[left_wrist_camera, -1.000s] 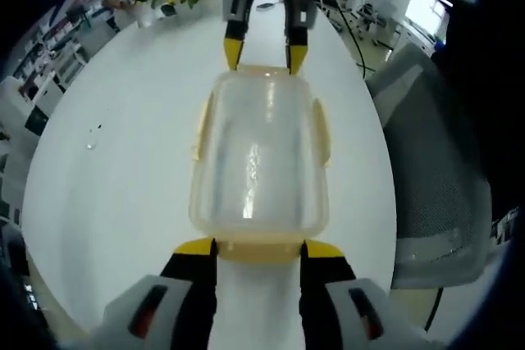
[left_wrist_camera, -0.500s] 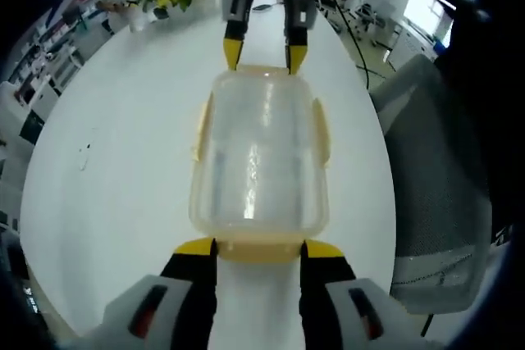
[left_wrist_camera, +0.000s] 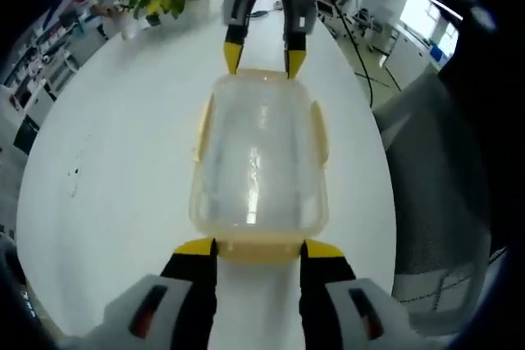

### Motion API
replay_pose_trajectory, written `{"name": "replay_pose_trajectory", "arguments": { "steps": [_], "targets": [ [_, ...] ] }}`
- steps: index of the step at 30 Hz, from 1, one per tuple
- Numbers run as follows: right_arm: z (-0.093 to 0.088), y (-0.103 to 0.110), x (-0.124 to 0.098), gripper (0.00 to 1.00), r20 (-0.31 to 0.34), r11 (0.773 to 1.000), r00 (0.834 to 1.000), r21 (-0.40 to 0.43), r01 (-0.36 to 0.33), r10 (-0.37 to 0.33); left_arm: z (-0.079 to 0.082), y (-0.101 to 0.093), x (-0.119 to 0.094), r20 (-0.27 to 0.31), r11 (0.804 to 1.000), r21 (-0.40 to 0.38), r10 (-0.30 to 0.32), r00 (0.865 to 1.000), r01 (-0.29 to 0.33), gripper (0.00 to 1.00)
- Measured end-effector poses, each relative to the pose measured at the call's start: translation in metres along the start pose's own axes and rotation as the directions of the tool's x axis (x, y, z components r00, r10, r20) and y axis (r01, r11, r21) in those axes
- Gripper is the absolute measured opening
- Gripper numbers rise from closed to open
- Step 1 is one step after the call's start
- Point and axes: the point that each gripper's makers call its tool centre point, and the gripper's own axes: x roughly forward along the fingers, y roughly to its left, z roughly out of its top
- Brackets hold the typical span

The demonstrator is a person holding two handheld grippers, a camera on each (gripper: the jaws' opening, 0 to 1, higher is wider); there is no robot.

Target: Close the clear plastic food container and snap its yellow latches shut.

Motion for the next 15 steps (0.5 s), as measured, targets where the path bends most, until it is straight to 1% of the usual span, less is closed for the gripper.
{"name": "replay_pose_trajectory", "arguments": {
  "steps": [4, 9, 15],
  "targets": [
    [-0.013, 0.0, -0.005, 0.37, -0.01, 1.0, 1.0, 0.007, 0.009, -0.009, 0.015, 0.001, 0.005, 0.002, 1.0, 0.016, -0.007, 1.0, 0.007, 0.34],
    [-0.025, 0.0, -0.007, 0.37, -0.016, 1.0, 1.0, 0.015, 0.014, -0.014, 0.024, 0.002, 0.011, 0.003, 1.0, 0.022, -0.007, 1.0, 0.007, 0.34],
    [-0.026, 0.002, -0.005, 0.38, -0.022, 1.0, 1.0, 0.009, 0.015, -0.014, 0.023, 0.0, 0.014, -0.011, 1.0, 0.021, -0.017, 1.0, 0.018, 0.34]
  ]
}}
